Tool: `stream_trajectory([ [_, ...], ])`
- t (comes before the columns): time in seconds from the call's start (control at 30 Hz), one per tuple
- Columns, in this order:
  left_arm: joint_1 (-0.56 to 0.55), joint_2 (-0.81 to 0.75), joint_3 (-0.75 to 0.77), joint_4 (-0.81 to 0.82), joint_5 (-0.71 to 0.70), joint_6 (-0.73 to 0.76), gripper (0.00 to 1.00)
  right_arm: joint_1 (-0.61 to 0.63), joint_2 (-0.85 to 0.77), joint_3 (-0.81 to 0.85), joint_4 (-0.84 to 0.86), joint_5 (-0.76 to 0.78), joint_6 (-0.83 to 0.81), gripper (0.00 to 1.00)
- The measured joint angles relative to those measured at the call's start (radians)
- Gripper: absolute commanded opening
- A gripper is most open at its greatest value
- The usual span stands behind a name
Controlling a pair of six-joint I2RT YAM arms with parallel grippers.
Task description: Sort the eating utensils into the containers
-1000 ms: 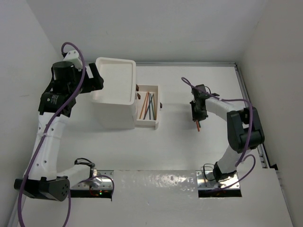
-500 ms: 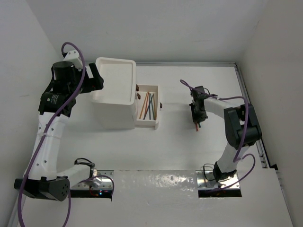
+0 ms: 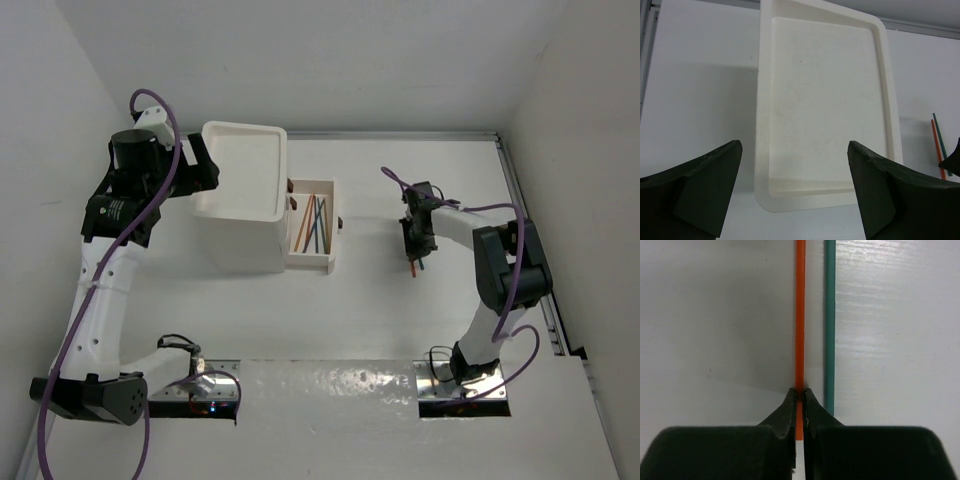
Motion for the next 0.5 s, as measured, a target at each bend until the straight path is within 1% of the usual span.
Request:
stream_trajectory([
  [0.13,0.000,0.000,0.000,0.000,0.001,0.000,0.84,0.016,-0.006,0.000,0.005,-0.010,0.041,0.00],
  [0.27,0.000,0.001,0.000,0.000,0.000,0.000,0.84,0.074,-0.033,0.016,-0.004,-0.044,0.120,0.00],
  [0.37,0.000,0.001,0.000,0.000,0.000,-0.001,0.84,0.140,-0.061,0.093,-0.011,-0.062,0.190,0.00],
  [0.5,0.000,0.001,0.000,0.000,0.000,0.000,0.84,0.239,-0.066,0.239,0.037,-0.106,0.289,0.00],
])
